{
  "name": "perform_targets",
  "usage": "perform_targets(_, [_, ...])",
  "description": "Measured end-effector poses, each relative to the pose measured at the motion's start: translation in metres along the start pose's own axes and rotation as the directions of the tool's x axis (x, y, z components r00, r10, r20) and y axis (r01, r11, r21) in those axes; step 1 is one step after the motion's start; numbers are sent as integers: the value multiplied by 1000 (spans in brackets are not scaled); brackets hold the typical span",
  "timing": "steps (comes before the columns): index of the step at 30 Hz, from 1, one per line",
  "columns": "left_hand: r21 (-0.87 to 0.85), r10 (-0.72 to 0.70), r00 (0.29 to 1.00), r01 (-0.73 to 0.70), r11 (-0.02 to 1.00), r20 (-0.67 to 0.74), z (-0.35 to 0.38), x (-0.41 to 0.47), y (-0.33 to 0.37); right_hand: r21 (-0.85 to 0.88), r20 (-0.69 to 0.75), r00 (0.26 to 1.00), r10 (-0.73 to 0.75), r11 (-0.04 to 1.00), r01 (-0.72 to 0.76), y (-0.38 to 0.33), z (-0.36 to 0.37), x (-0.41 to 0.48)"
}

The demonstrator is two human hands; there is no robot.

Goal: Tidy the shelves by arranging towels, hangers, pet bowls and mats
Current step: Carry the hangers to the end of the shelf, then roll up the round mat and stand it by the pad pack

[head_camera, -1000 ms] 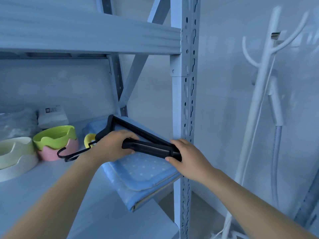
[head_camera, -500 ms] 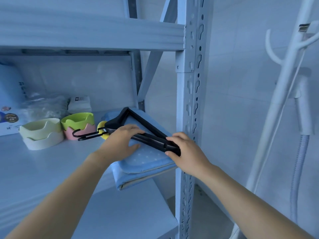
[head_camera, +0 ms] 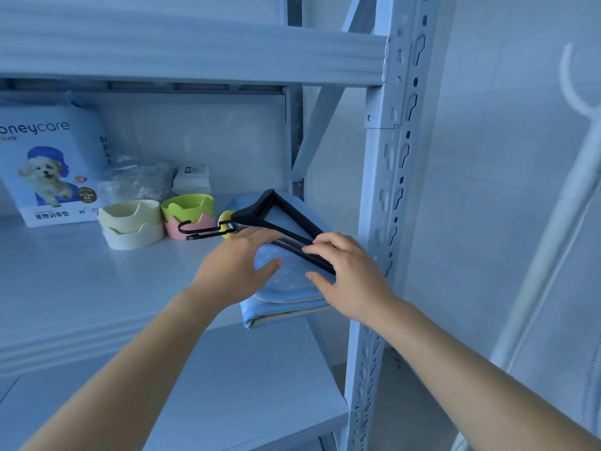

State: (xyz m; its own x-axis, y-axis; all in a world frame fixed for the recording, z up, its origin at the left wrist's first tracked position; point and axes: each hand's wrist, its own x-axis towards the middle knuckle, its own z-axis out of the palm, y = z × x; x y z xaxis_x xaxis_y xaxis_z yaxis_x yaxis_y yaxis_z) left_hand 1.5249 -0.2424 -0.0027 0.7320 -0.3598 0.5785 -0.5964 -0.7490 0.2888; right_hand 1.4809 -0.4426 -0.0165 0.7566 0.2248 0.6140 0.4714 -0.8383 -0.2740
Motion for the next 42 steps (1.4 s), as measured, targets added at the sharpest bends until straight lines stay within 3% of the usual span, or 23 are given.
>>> perform_targets(9, [148, -71, 997, 69, 987, 8, -28, -28, -27, 117, 122, 991, -56, 992, 42, -37, 23, 19])
perform_targets(15, [156, -113, 994, 110, 982, 8, -55, -54, -61, 153, 179, 978, -107, 985, 80, -74, 53, 41])
perform_targets(27, [279, -337, 941, 331, 901, -28, -149, -123, -191, 292, 241, 936, -259, 939, 184, -207, 155, 110])
perform_targets(35, [283, -453, 878, 478, 831, -154, -233, -218, -276, 440, 259, 867, -425, 851, 285, -324, 248, 131])
perform_targets(42, [338, -601, 761, 648, 683, -243, -299, -318, -331, 555, 291, 738, -609, 736, 389, -439, 319, 148])
